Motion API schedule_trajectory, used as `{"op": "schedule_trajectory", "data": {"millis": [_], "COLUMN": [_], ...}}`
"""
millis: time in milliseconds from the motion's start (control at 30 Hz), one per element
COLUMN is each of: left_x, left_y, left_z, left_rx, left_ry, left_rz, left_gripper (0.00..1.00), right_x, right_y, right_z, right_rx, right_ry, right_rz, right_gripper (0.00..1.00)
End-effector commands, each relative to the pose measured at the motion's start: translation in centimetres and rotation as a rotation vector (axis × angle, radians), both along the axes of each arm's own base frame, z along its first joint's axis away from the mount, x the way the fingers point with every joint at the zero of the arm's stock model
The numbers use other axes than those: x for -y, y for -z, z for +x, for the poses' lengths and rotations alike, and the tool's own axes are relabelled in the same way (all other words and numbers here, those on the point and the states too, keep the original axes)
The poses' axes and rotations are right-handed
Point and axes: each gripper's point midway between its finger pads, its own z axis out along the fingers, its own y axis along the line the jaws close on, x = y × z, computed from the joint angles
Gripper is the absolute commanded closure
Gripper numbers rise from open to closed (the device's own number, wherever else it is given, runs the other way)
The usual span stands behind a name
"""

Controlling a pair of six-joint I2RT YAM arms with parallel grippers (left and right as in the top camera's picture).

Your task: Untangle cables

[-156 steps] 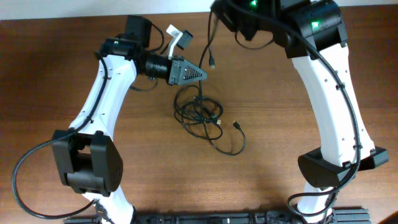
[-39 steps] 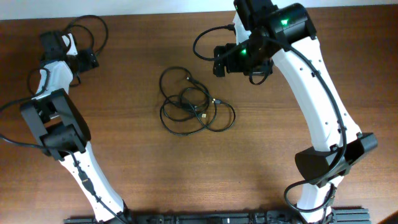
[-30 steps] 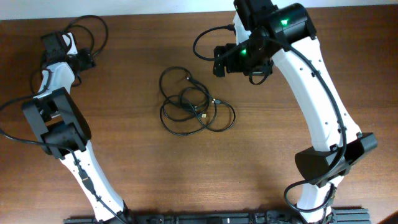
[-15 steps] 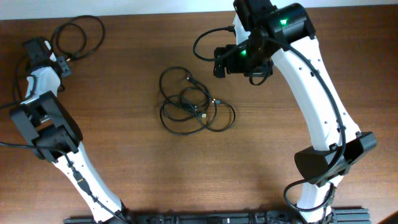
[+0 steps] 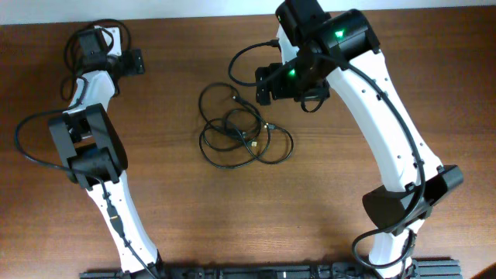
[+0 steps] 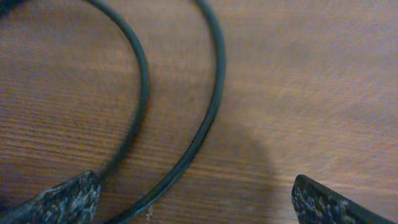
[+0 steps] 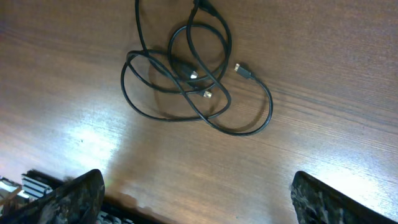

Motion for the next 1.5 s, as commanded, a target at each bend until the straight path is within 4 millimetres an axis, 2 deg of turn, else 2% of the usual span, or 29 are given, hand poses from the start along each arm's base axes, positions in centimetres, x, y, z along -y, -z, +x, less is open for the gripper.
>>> {"op": "schedule_trajectory", "data": {"millis": [0, 33, 100, 167, 233, 300, 433, 533, 600, 667, 733, 767, 800, 833, 867, 900, 933, 967, 1000, 1067, 1133, 1233, 1267, 1367, 1467], "left_x": [-1.5, -2.0, -2.3, -3.1, -4.7, -6.2, -9.6, -10.8, -11.1, -12.0, -12.7, -12.8, -12.7, -12.5, -12.1, -11.5, -10.8, -10.3, -10.2, -10.2, -11.3, -13.4, -14.1, -15.3, -15.5], "left_y": [2.3, 2.6, 2.9, 3.2, 3.7, 4.3, 4.6, 2.4, -0.1, -4.3, -8.2, -9.1, -8.8, -8.1, -6.8, -5.8, -4.9, -4.2, -3.9, -3.2, -2.3, -0.8, -0.5, -0.1, 0.6], "left_z": [-0.3, -0.4, -0.5, -1.1, -2.1, -3.4, -5.4, -4.9, -3.6, -2.1, -1.4, -1.4, -1.8, -2.2, -3.1, -3.7, -4.0, -4.5, -4.9, -5.8, -7.5, -10.5, -11.4, -12.9, -13.3], "left_rx": [-0.04, -0.046, -0.051, -0.067, -0.104, -0.145, -0.182, -0.133, -0.069, 0.047, 0.138, 0.149, 0.128, 0.093, 0.037, -0.005, -0.031, -0.062, -0.079, -0.126, -0.192, -0.301, -0.319, -0.353, -0.368], "left_ry": [0.009, -0.01, -0.016, -0.03, -0.069, -0.098, -0.162, -0.18, -0.187, -0.275, -0.34, -0.347, -0.348, -0.348, -0.348, -0.338, -0.315, -0.306, -0.307, -0.32, -0.381, -0.464, -0.48, -0.507, -0.511], "left_rz": [0.091, 0.111, 0.11, 0.107, 0.119, 0.114, 0.096, 0.11, 0.112, 0.062, 0.019, 0.015, 0.01, 0.002, -0.012, -0.033, -0.064, -0.083, -0.088, -0.089, -0.035, 0.022, 0.015, 0.002, -0.01], "left_gripper": [0.0, 0.04, 0.22, 0.63, 0.84, 1.0, 1.0, 1.0, 1.0, 1.0, 1.0, 0.98, 0.81, 0.68, 0.68, 0.59, 0.43, 0.18, 0.21, 0.34, 0.33, 0.38, 0.49, 0.65, 0.62], "right_x": [-0.5, -0.5, -0.5, -0.5, -0.5, -0.5, -0.4, -0.4, -0.4, -0.4, -0.4, -0.4, -0.4, -0.4, -0.4, -0.4, -0.4, -0.4, -0.5, -0.5, -0.9, -1.6, -1.8, -2.2, -2.1], "right_y": [0.4, 0.4, 0.4, 0.4, 0.4, 0.4, 0.4, 0.4, 0.4, 0.4, 0.4, 0.4, 0.4, 0.4, 0.4, 0.4, 0.4, 0.4, 0.4, 0.4, 0.4, 0.4, 0.4, 0.4, 0.4], "right_z": [-0.1, -0.2, -0.2, -0.2, -0.2, -0.2, -0.3, -0.2, -0.2, -0.3, -0.3, -0.3, -0.3, -0.3, -0.2, -0.2, -0.3, -0.3, -0.3, -0.3, -0.5, -1.0, -1.2, -1.4, -1.4], "right_rx": [-0.001, -0.002, -0.002, -0.003, -0.003, -0.006, -0.007, -0.006, -0.006, -0.006, -0.006, -0.006, -0.006, -0.006, -0.006, -0.006, -0.006, -0.007, -0.007, -0.007, -0.006, -0.003, -0.003, 0.007, 0.011], "right_ry": [-0.021, -0.021, -0.02, -0.02, -0.02, -0.02, -0.02, -0.02, -0.02, -0.02, -0.02, -0.02, -0.02, -0.02, -0.02, -0.02, -0.02, -0.021, -0.021, -0.023, -0.033, -0.064, -0.071, -0.107, -0.105], "right_rz": [-0.013, -0.013, -0.014, -0.014, -0.014, -0.015, -0.016, -0.016, -0.016, -0.015, -0.015, -0.015, -0.015, -0.015, -0.016, -0.016, -0.015, -0.016, -0.015, -0.016, -0.016, -0.017, -0.018, -0.023, -0.03], "right_gripper": [0.06, 0.06, 0.06, 0.06, 0.06, 0.06, 0.06, 0.06, 0.06, 0.06, 0.06, 0.07, 0.06, 0.06, 0.06, 0.06, 0.07, 0.06, 0.07, 0.06, 0.06, 0.06, 0.06, 0.06, 0.06]}}
